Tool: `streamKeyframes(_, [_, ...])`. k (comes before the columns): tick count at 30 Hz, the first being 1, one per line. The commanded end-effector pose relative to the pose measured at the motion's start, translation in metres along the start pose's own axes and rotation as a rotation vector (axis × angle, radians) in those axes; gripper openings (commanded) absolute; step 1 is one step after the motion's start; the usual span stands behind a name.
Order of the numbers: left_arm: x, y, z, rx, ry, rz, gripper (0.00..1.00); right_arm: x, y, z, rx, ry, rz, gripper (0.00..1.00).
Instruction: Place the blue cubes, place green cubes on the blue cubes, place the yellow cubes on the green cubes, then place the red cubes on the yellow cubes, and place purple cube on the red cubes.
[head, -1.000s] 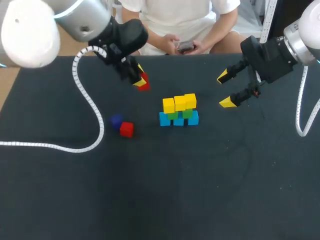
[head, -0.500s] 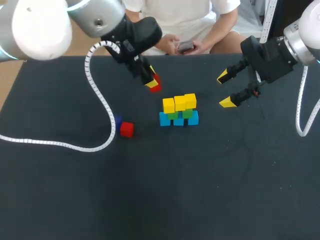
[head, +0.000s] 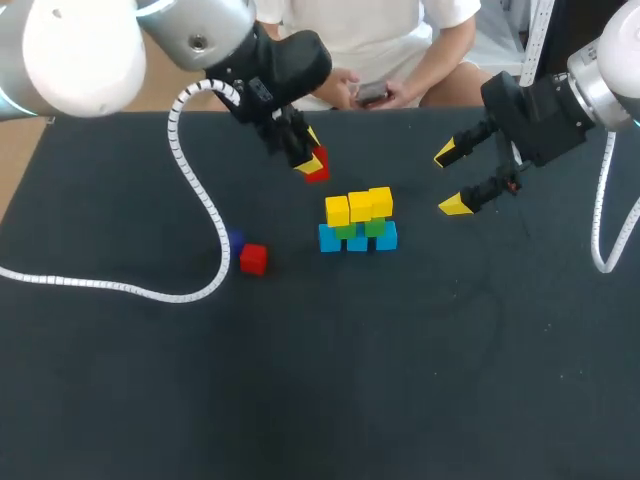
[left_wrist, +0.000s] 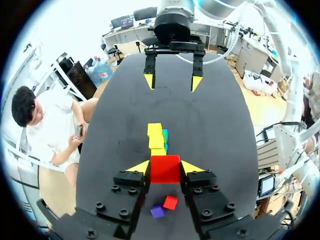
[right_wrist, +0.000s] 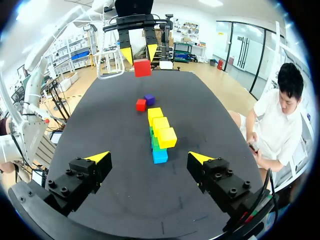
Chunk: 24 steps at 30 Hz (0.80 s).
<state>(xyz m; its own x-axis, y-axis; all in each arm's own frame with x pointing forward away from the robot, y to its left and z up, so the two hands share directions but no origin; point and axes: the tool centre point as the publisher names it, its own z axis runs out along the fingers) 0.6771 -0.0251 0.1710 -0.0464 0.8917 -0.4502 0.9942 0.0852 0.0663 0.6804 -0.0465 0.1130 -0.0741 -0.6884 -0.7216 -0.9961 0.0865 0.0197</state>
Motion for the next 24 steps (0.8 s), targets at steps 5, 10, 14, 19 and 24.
streamKeyframes(5, [0.000, 0.000, -0.001, 0.000, 0.004, 0.000, 0.00, 0.000, 0.001, 0.000, 0.003, -0.001, 0.000, 1.00])
streamKeyframes(10, [0.000, 0.000, -0.001, 0.000, 0.004, 0.000, 0.00, 0.000, 0.001, 0.000, 0.003, -0.001, 0.000, 1.00])
streamKeyframes(14, [0.000, 0.000, -0.001, 0.000, 0.004, 0.000, 0.00, 0.000, 0.001, 0.000, 0.003, -0.001, 0.000, 1.00])
streamKeyframes(19, [-0.009, -0.010, 0.006, -0.004, -0.010, -0.019, 0.00, 0.000, 0.001, 0.000, 0.003, -0.001, 0.000, 1.00])
streamKeyframes(24, [-0.025, -0.021, 0.006, -0.006, -0.007, -0.025, 0.00, 0.000, 0.001, 0.000, 0.003, -0.001, 0.000, 1.00])
